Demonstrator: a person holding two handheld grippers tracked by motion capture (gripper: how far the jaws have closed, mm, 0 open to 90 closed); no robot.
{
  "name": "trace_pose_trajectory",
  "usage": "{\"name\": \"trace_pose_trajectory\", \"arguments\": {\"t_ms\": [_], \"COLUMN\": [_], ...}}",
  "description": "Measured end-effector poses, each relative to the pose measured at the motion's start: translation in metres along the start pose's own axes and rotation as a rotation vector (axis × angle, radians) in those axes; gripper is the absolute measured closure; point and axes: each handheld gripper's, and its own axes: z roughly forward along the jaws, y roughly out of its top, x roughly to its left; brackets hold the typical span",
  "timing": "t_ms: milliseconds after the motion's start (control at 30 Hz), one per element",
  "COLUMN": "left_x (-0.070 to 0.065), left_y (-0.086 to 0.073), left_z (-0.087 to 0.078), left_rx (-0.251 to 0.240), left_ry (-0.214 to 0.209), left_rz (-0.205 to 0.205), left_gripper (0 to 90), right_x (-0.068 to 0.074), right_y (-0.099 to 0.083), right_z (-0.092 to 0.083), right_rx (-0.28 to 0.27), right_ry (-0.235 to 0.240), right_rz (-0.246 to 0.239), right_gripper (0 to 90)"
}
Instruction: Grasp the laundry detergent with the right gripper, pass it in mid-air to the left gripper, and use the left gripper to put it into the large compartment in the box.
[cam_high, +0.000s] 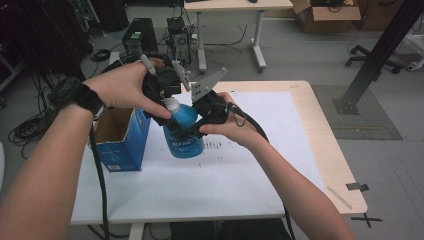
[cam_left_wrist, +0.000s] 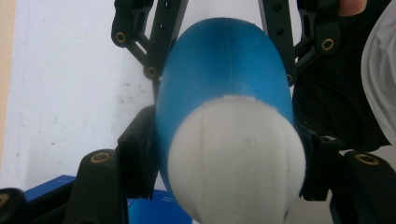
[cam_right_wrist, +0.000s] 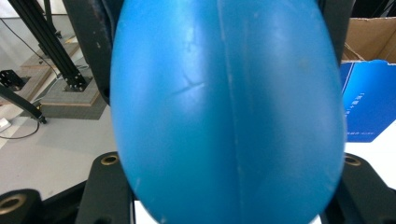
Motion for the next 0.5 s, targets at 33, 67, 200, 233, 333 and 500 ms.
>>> {"name": "trace_pose_trajectory", "arguments": {"t_ms": [33,67,200,233,333,500], "left_x": [0.0002,0.0003,0.0002,-0.0001,0.0002,0.0013], "left_y": [0.0002,0.0005,0.001,0.0019,0.0032,0.0045], "left_z": [-0.0004,-0.0006,-0.0002,0.0,-0.0001,-0.0002], "left_rx": [-0.002,0.001,0.006,0.013,0.015,0.023], "left_ry": [-0.001,-0.004,-0.006,-0.004,-0.008,-0.024], "left_rz": [-0.002,-0.004,-0.008,-0.01,-0.024,-0.036], "left_gripper": [37.2,37.2,37.3,37.3,37.5,37.8], "right_x": [-0.0004,-0.0004,-0.0003,-0.0004,-0.0009,-0.0011], "right_y": [0.0001,0.0002,0.0004,0.0003,-0.0002,-0.0005], "right_z": [-0.0007,-0.0008,-0.0006,-0.0005,-0.0008,-0.0009], "right_rx": [-0.001,-0.001,0.002,0.005,0.004,0.006], "right_ry": [0.0,0.002,0.004,0.005,0.012,0.026], "right_rz": [0.0,0.0,0.001,0.001,0.008,0.016], "right_gripper": [42.6,42.7,42.6,42.6,42.3,41.5]}}
